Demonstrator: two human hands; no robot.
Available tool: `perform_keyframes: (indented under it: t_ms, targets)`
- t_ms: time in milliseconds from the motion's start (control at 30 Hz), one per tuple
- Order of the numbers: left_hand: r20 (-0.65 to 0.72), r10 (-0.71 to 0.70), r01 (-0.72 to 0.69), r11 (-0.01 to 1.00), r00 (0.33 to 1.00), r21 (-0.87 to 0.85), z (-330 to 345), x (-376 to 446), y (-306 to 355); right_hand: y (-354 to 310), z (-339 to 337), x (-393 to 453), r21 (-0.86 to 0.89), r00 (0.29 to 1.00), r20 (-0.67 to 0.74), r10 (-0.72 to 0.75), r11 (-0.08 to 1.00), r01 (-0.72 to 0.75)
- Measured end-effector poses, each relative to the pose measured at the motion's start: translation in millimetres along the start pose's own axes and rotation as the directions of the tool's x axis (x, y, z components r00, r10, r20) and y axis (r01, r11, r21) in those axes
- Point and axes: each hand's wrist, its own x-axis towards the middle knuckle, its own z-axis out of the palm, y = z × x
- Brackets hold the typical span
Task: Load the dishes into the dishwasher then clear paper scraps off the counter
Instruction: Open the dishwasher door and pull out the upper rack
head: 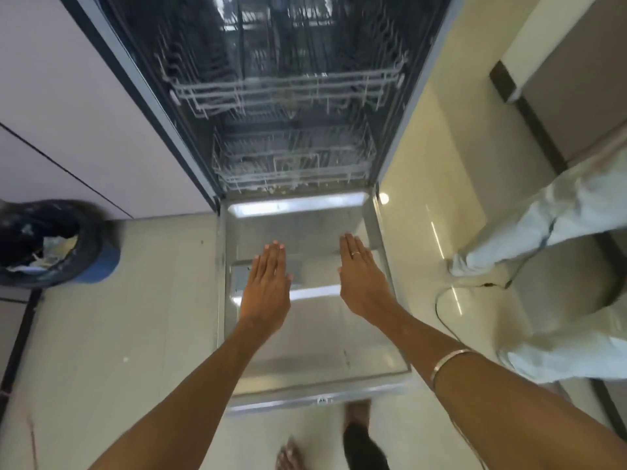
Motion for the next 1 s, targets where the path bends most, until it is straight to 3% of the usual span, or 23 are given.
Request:
perform_keyframes:
  t_ms: [67, 200, 367, 533, 767, 867, 1000]
  targets:
    - [-0.101, 0.018, -0.017, 1.0, 0.995, 0.013, -8, 24, -5, 7, -11, 27, 0.02, 0.998, -0.036, -0.048, 0.999, 0.049]
    - [-0.17, 0.055, -0.053, 0.998, 0.984, 0.015, -31, 80, -16, 17, -37, 84, -0.006, 0.981, -0.128, -0.146, 0.989, 0.147]
    - [-0.292, 0.083, -0.061, 0.995, 0.953, 0.084, -72, 154, -23, 21, -80, 148, 0.033, 0.971, -0.208, -0.12, 0.991, 0.13]
    - [-0.379, 0.102, -0.053, 0.989, 0.92, 0.137, -109, 232, -27, 25, -113, 220, -0.089, 0.917, -0.315, -0.245, 0.969, 0.229]
    - [-0.421, 0.116, 0.023, 0.95, 0.9, 0.311, -129, 301, -41, 18, -118, 292, -0.223, 0.844, -0.448, -0.296, 0.951, 0.215]
    - [-0.517, 0.05, 0.093, 0.965, 0.854, 0.247, -136, 314, -31, 10, -120, 303, -0.196, 0.795, -0.556, -0.242, 0.968, 0.157]
    - [-0.582, -0.018, 0.115, 0.985, 0.813, 0.131, -136, 327, -24, 0, -128, 316, -0.223, 0.801, -0.554, -0.227, 0.967, 0.12]
